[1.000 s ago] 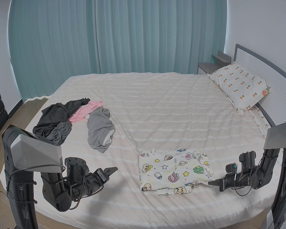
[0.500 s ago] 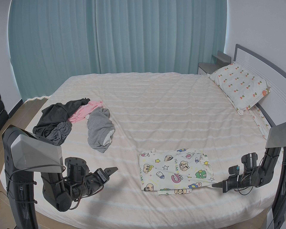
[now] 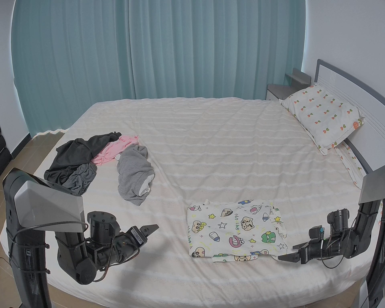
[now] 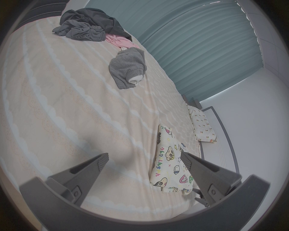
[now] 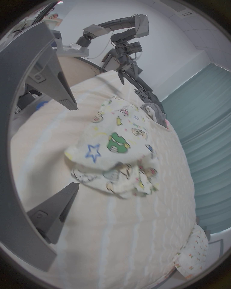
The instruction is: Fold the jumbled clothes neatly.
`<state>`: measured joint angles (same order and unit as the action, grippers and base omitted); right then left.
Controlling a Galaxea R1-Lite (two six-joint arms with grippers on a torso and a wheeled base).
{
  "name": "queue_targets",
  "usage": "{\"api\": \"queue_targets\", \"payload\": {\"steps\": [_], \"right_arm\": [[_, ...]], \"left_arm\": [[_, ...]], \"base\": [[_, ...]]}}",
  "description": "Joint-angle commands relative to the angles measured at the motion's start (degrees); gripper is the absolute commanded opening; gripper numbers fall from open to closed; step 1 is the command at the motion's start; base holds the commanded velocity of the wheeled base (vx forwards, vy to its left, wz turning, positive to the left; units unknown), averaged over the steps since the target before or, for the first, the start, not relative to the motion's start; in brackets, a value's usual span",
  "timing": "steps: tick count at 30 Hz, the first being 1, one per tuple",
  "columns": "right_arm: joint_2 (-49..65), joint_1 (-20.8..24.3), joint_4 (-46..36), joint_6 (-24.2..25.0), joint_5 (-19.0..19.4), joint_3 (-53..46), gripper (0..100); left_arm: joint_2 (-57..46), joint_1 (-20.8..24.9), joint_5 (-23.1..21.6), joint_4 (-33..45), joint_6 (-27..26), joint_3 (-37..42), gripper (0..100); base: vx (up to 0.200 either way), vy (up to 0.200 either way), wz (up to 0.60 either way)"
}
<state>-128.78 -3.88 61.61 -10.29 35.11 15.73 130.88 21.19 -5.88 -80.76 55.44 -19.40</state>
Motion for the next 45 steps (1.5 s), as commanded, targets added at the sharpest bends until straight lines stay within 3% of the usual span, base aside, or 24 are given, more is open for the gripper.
{"api": "queue_targets", "payload": {"steps": [1,3,4,5,6,8,12,19,37,38,44,45], "right_arm": [[4.86,-1.84,4.22,3.96,2.68,0.97,100],[6.09,-0.25,3.96,9.32,2.68,4.66,100],[6.09,-0.25,3.96,9.32,2.68,4.66,100],[5.82,3.26,2.99,16.09,2.24,10.11,100],[5.65,3.88,2.55,17.58,1.98,11.34,100],[3.45,7.48,-3.34,23.47,-1.62,19.08,100],[-2.26,10.29,-13.71,24.53,-6.72,31.3,100],[-5.78,11.17,-32.43,24.53,-6.72,43.42,100],[-10.79,11.96,-41.84,24.62,-7.25,53.27,100],[-10.96,12.05,-41.92,24.62,-7.34,53.53,0],[-11.14,11.79,-42.01,26.2,-7.34,54.76,0],[-11.05,11.79,-41.57,28.39,-7.25,54.76,0]], "left_arm": [[-0.01,-0.01,-0.01,-0.01,0.02,-0.03,100],[0.08,-0.01,-0.01,-0.01,0.02,-0.03,100],[0.08,-0.01,-0.01,-0.01,0.02,-0.03,100],[0.08,-0.01,0.08,-0.01,0.02,-0.12,100],[0.08,-0.01,0.08,-0.01,0.02,-0.03,100],[0.08,-0.01,0.08,-0.01,0.02,-0.12,100],[0.08,-0.01,0.08,-0.01,0.02,-0.12,100],[0.25,0.08,0.08,-0.01,0.02,-0.12,100],[0.52,0.43,0.34,-0.01,-0.07,-0.12,100],[0.52,0.43,0.34,-0.01,-0.07,-0.12,100],[0.52,0.43,0.34,-0.01,-0.07,-0.03,100],[0.61,0.43,0.34,-0.01,-0.07,-0.03,100]], "base": [[0.0,0.0,0.0],[0.0,0.0,0.0],[0.0,0.0,0.0],[0.0,0.0,0.0],[0.0,0.0,0.0],[0.0,0.0,0.0],[0.0,0.0,0.0],[0.0,0.0,0.0],[0.0,0.0,0.0],[0.0,0.0,0.0],[0.0,0.0,0.0],[0.0,0.0,0.0]]}}
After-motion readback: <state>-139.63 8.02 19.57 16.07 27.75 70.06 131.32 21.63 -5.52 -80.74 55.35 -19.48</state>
